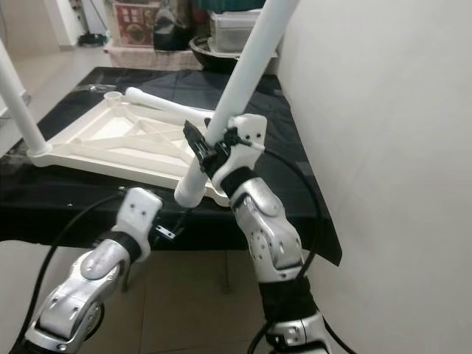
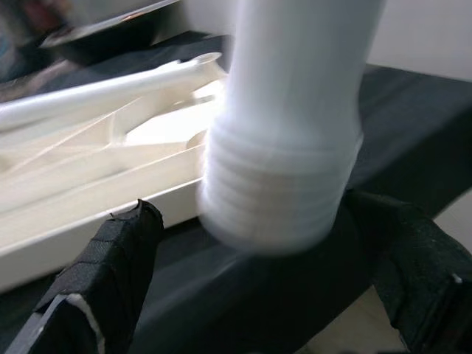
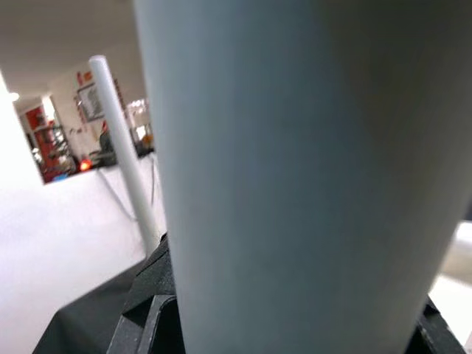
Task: Building children table
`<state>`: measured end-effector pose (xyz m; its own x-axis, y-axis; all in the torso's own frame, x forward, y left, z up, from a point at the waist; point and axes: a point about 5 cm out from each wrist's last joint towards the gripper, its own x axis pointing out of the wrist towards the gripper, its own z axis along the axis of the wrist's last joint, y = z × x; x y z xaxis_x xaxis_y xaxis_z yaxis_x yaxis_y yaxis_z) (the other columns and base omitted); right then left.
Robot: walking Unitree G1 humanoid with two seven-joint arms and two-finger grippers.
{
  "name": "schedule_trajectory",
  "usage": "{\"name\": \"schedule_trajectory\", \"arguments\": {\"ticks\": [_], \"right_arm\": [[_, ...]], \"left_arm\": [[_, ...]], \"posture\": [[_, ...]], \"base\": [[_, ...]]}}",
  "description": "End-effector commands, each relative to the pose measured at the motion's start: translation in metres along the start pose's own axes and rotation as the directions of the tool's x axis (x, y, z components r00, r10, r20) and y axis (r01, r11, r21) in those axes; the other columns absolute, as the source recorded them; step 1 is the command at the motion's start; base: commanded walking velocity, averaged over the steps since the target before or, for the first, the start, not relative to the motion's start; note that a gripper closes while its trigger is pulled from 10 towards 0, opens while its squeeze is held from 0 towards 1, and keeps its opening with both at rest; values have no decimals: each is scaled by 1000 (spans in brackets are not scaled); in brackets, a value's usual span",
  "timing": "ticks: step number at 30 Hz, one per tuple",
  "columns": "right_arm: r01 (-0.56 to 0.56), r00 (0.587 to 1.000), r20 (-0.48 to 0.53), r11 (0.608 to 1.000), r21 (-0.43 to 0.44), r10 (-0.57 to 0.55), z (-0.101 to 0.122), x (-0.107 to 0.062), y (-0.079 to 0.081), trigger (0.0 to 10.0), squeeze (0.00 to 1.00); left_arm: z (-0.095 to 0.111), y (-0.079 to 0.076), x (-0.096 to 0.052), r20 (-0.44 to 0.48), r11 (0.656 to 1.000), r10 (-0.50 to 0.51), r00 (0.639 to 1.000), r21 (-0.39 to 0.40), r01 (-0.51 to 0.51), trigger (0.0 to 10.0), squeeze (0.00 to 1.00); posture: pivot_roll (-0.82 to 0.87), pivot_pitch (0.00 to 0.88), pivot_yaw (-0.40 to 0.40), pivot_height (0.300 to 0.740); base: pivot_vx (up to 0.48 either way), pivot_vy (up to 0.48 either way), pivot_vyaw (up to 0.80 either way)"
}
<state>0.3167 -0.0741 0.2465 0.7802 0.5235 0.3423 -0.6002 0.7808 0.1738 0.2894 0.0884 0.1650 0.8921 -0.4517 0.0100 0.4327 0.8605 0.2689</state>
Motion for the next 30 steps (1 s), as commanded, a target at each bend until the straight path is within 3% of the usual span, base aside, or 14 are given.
{"name": "schedule_trajectory", "arguments": {"ticks": [1,12,24,25,27,28,30], "right_arm": [[-31,1000,-6,1000,-3,31,0,-2,5,10000,0],[-67,996,-59,998,17,68,-10,-11,13,10000,0],[-86,994,-70,996,33,89,-11,-14,19,10000,0],[-86,994,-70,996,31,88,-11,-14,19,10000,0],[-84,994,-71,996,31,86,-10,-14,19,10000,0],[-84,994,-69,996,28,86,-10,-14,19,10000,0],[-84,994,-69,996,28,86,-10,-14,19,10000,0]], "left_arm": [[-2,-10,4,7,999,-47,999,28,47,10000,0],[-1,-18,20,45,993,-78,996,88,73,10000,0],[-8,-25,25,14,995,-73,997,69,72,10000,0],[-10,-26,25,8,995,-71,997,65,71,7333,0],[-11,-26,26,5,995,-70,998,65,70,7333,0],[-12,-26,26,5,996,-68,998,64,68,0,0],[-13,-26,26,-1,995,-71,997,66,71,0,0]], "posture": [[48,42,-32,740],[43,41,-27,740],[40,44,-25,740],[40,44,-24,740],[40,44,-24,740],[38,44,-21,740],[38,44,-21,740]], "base": [[0,0,0],[0,0,0],[0,0,0],[0,0,0],[0,0,0],[0,0,0],[0,0,0]]}}
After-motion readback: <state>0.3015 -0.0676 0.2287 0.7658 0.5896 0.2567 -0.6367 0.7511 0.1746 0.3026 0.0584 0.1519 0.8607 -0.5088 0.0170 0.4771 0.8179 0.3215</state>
